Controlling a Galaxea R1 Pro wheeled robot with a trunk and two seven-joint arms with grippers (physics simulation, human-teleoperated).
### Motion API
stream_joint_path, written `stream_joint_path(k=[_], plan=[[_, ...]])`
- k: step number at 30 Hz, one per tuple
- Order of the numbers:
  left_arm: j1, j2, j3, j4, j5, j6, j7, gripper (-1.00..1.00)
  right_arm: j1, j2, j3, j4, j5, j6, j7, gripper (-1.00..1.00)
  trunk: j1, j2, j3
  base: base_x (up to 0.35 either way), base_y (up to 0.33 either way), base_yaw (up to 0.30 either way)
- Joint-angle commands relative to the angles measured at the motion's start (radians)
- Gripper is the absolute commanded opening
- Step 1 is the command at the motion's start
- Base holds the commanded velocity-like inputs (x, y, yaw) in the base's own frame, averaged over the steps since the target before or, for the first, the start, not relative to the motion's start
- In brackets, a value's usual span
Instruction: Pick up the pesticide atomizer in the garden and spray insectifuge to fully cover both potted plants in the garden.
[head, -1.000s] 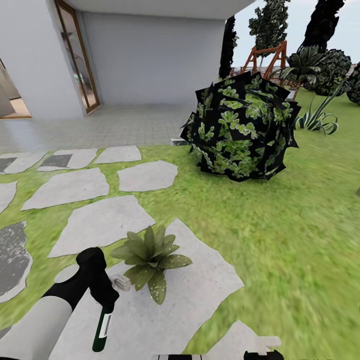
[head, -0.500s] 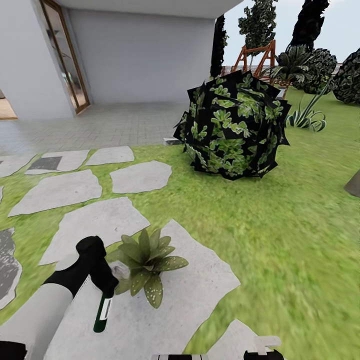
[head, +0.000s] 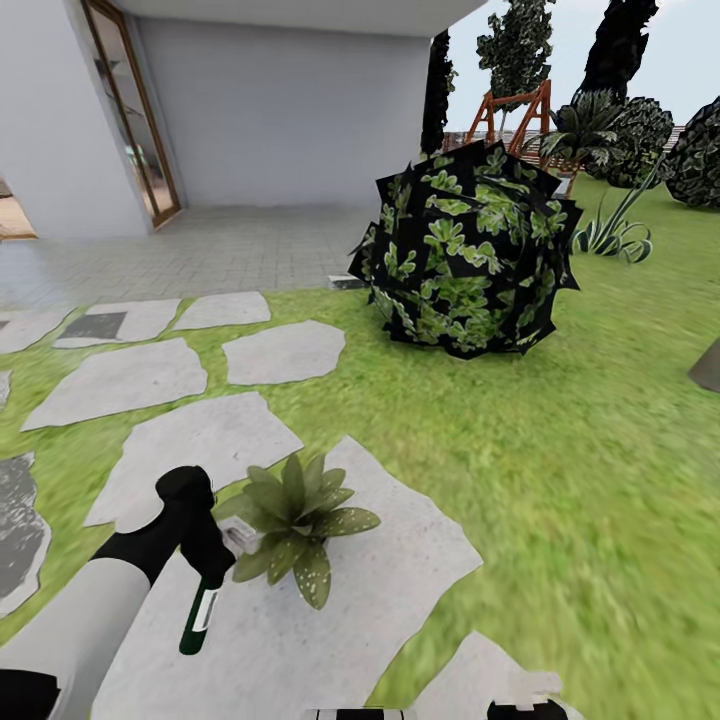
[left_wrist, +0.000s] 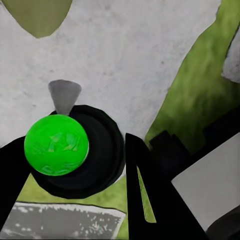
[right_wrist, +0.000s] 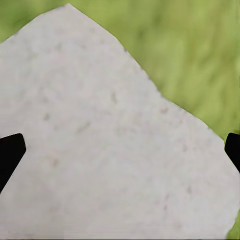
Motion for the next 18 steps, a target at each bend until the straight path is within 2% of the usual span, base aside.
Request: stream_joint_path(k=[1, 6, 13, 18], plan=[[0.0, 0.002, -0.003, -0.002, -0.008, 0.01, -0.009, -1.0, -0.001, 0.0, 0.003, 0.001, 0.009, 0.0, -0.006, 1.0, -0.001, 0.0, -0.001, -0.231, 0.211, 0.0], [0.0, 0.006, 0.0, -0.002, -0.008, 0.01, -0.009, -1.0, -0.001, 0.0, 0.003, 0.001, 0.009, 0.001, -0.006, 1.0, -0.001, 0.0, -0.001, -0.192, 0.248, 0.0], [0.001, 0.004, -0.001, -0.001, -0.009, 0.01, -0.009, -1.0, -0.001, 0.0, 0.003, 0.001, 0.009, 0.001, -0.006, 1.0, -0.001, 0.0, -0.001, -0.023, 0.293, -0.012], [0.004, 0.002, 0.0, -0.001, -0.008, 0.01, -0.009, -1.0, -0.001, 0.0, 0.002, 0.001, 0.009, 0.001, -0.006, 1.0, -0.001, 0.0, -0.001, -0.001, 0.088, -0.233]])
